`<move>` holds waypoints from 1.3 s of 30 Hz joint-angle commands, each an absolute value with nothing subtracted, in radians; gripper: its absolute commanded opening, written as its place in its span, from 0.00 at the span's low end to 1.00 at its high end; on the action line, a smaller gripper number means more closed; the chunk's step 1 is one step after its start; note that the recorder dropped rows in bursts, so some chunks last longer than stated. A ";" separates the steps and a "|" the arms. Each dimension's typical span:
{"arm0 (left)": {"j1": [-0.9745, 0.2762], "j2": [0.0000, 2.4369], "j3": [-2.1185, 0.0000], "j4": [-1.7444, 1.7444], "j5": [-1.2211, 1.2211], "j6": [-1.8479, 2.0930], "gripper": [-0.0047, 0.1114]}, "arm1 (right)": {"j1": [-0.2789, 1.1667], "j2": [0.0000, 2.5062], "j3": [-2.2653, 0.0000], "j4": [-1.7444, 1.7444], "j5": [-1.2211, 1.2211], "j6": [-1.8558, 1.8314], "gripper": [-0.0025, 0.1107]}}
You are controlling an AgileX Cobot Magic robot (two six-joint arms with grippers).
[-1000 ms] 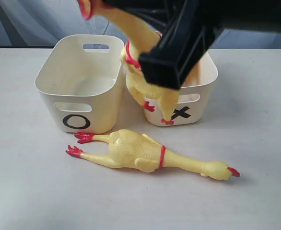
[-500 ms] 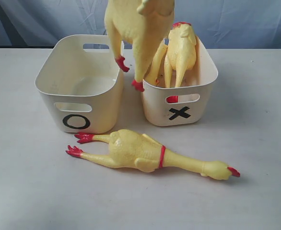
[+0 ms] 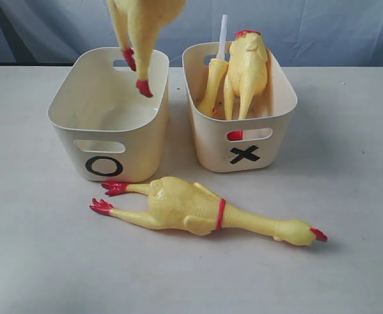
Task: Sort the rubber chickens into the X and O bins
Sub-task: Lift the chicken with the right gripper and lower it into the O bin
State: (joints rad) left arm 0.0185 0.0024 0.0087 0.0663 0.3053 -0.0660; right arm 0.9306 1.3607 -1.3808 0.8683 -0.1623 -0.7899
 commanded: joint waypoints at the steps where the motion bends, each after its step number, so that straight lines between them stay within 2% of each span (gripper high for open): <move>1: 0.008 0.000 0.000 0.068 0.292 -0.068 0.04 | 0.932 1.457 -1.494 0.854 -0.195 -0.784 0.01; 9: 0.008 0.000 0.000 0.068 0.292 -0.068 0.04 | 0.932 1.643 -1.641 0.854 -0.193 -0.784 0.01; 19: 0.008 0.000 0.000 0.068 0.292 -0.068 0.04 | 0.930 1.827 -1.643 0.857 -0.372 -0.784 0.01; 37: 0.008 0.000 0.000 0.068 0.292 -0.068 0.04 | 0.930 1.979 -1.643 0.986 -0.429 -0.782 0.02; 39: 0.008 0.000 0.000 0.068 0.292 -0.068 0.04 | 0.930 1.979 -1.643 1.017 -0.437 -0.782 0.10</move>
State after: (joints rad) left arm 0.0185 0.0024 0.0087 0.0663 0.3053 -0.0660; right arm 0.9323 1.9862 -1.6312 1.0011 -0.4001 -0.7800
